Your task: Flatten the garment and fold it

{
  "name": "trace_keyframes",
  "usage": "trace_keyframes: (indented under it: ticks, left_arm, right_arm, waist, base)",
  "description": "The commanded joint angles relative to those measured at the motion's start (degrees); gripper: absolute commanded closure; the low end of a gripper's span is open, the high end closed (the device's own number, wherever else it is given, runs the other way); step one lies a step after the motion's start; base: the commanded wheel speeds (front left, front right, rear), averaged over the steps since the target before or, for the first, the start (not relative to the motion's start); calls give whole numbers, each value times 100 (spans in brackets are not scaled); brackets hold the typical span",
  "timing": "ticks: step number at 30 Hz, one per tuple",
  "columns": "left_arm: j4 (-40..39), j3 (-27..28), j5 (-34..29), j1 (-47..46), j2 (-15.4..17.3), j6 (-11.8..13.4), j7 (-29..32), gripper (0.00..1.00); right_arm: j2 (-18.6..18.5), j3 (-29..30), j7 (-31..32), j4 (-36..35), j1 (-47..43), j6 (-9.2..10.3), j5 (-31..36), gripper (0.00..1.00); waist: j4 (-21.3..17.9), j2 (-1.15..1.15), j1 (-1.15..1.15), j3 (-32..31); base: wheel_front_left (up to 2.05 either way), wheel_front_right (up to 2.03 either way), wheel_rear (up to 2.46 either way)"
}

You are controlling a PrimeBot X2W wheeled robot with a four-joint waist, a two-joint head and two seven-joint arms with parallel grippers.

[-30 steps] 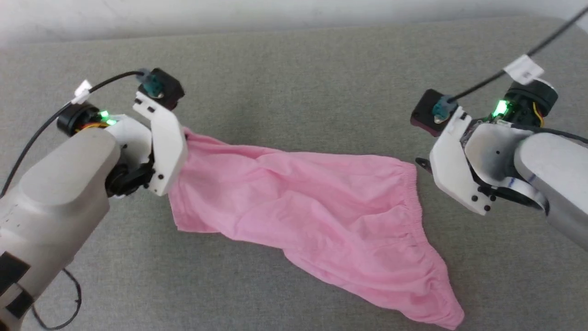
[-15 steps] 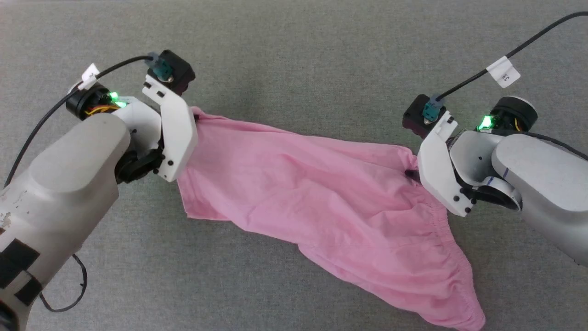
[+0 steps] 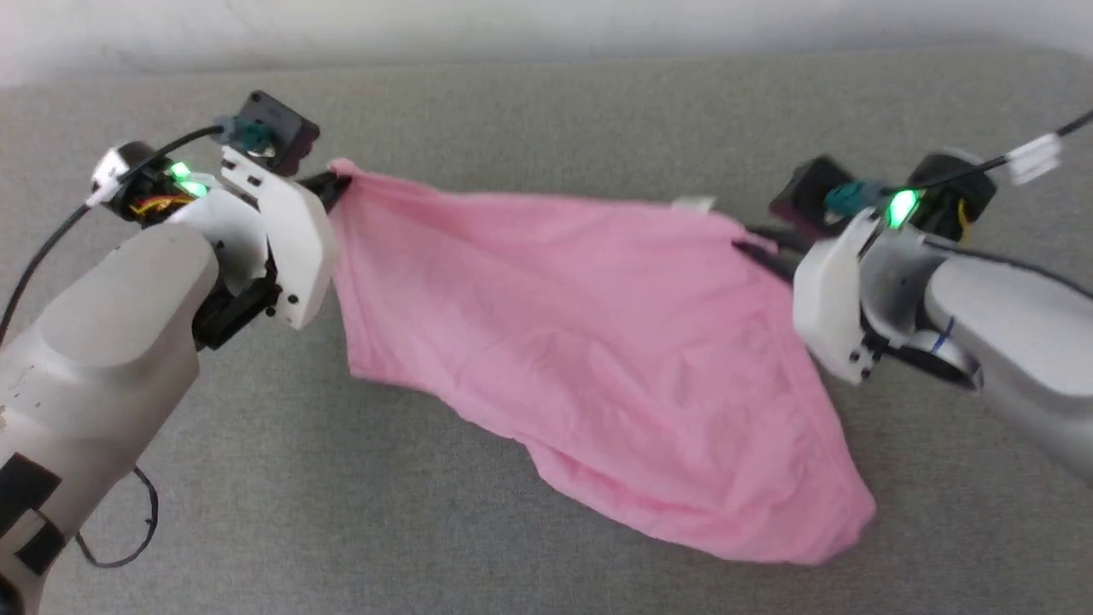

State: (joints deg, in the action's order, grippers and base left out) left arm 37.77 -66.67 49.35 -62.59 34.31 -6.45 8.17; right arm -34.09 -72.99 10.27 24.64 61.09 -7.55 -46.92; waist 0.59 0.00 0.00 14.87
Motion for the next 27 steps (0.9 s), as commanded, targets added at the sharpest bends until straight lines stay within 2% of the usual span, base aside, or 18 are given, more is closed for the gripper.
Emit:
trace_keyframes:
  ticks: [1, 5, 12, 19, 27]
  left_arm:
    - [-3, 120, -57, 4, 49, 120, -304, 100]
    - [-88, 267, -211, -191, 159, 304, -761, 100]
    - [-328, 482, -526, -848, 295, 574, -1161, 100]
    - [-445, 866, -908, -1970, 267, 988, -1619, 100]
    - [-162, 1285, -1124, -3280, 39, 1183, -1980, 100]
  right_arm:
    - [-20, 85, -327, 47, 196, 6, 51, 100]
    - [-57, 403, -936, 218, 436, 6, 198, 100]
    - [-55, 1055, -1508, 574, 970, 6, 608, 100]
    - [286, 2139, -1973, 1152, 1952, 6, 1378, 100]
    - [636, 2841, -1969, 1529, 3413, 6, 2274, 100]
  waist:
    - [-131, 0, 0, -436]
    - [-121, 0, 0, -651]
    - [-61, 0, 0, -577]
    - [29, 0, 0, 47]
    - [126, 0, 0, 951]
  base:
    - [0, 0, 0]
    - [0, 0, 0]
    - [0, 0, 0]
    - [0, 0, 0]
    - [0, 0, 0]
